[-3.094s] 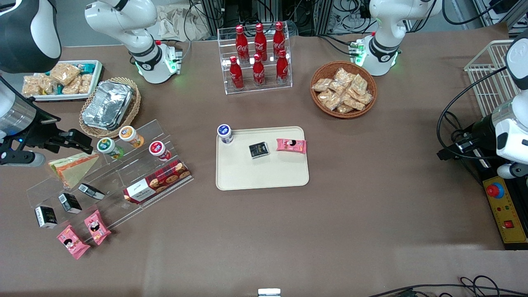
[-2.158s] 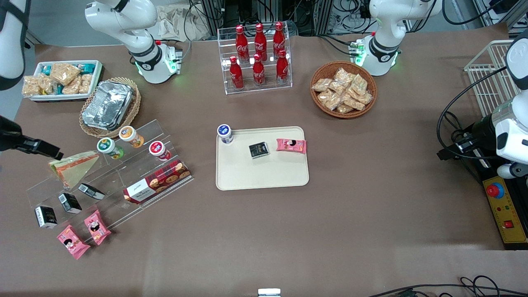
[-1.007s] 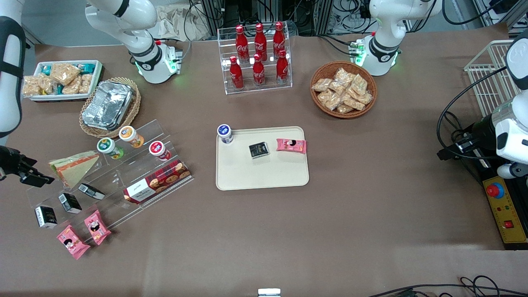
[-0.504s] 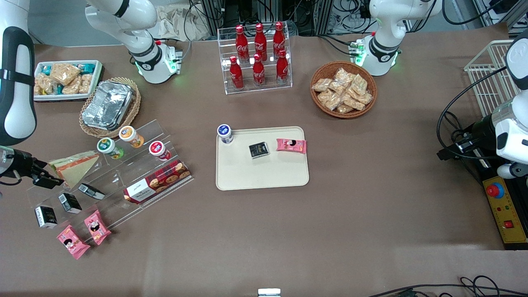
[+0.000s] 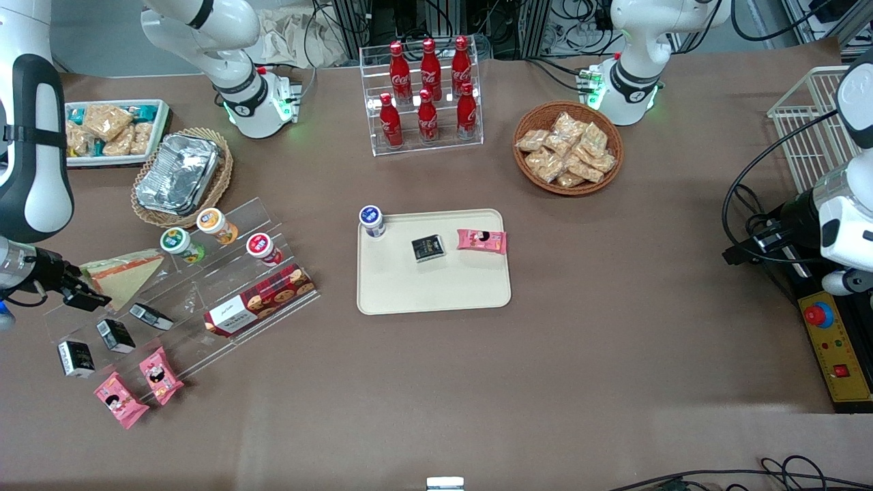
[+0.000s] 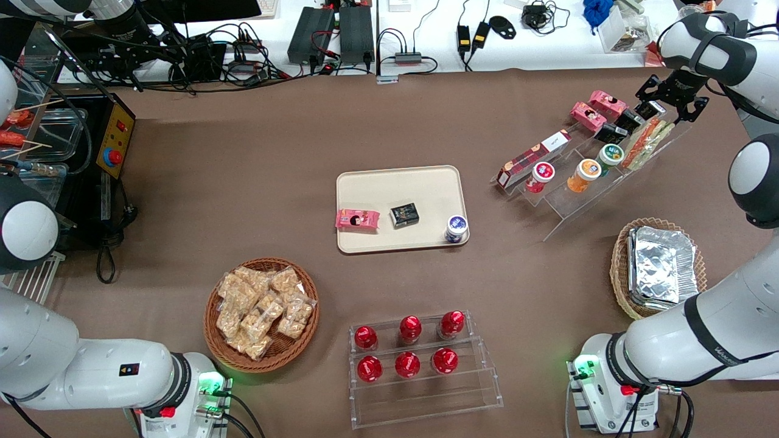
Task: Place sandwich on tray
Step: 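Close the right gripper on the wrapped sandwich and lift it off the stand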
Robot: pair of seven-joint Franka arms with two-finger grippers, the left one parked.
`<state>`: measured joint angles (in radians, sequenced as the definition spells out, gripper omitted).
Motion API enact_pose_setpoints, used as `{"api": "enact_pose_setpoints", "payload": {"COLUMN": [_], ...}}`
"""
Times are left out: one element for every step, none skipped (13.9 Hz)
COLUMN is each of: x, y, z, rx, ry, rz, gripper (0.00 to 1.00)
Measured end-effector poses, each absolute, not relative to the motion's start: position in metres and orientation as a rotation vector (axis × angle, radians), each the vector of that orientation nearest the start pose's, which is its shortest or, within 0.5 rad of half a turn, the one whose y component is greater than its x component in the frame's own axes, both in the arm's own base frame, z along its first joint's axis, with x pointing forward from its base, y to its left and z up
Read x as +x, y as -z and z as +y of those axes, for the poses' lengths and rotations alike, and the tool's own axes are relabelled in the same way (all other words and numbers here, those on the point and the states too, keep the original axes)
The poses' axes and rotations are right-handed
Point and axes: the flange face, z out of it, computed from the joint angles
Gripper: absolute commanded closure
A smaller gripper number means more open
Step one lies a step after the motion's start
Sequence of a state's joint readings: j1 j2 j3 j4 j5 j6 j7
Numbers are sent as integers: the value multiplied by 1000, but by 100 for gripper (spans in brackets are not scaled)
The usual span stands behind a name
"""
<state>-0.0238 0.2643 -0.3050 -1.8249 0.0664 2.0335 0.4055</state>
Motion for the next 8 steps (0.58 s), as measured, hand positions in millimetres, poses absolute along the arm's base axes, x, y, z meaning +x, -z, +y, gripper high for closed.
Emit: {"api": "enact_pose_setpoints", "payload": {"x": [589, 589, 588, 588, 587, 587, 587, 587], "y": [-392, -391, -390, -388, -386, -386, -386, -386], "z": [-186, -186, -186, -185, -185, -185, -185, -185], "rx": [-2939, -2939, -2939, -2940, -2941, -2943, -2952, -2966], "ry": [-67, -68, -71, -78, -82, -82, -82, -83], "rz": [1169, 1169, 1169, 1168, 1166, 1161, 1137, 1096], "gripper": [3, 5, 26, 49, 69, 89, 100, 100]}}
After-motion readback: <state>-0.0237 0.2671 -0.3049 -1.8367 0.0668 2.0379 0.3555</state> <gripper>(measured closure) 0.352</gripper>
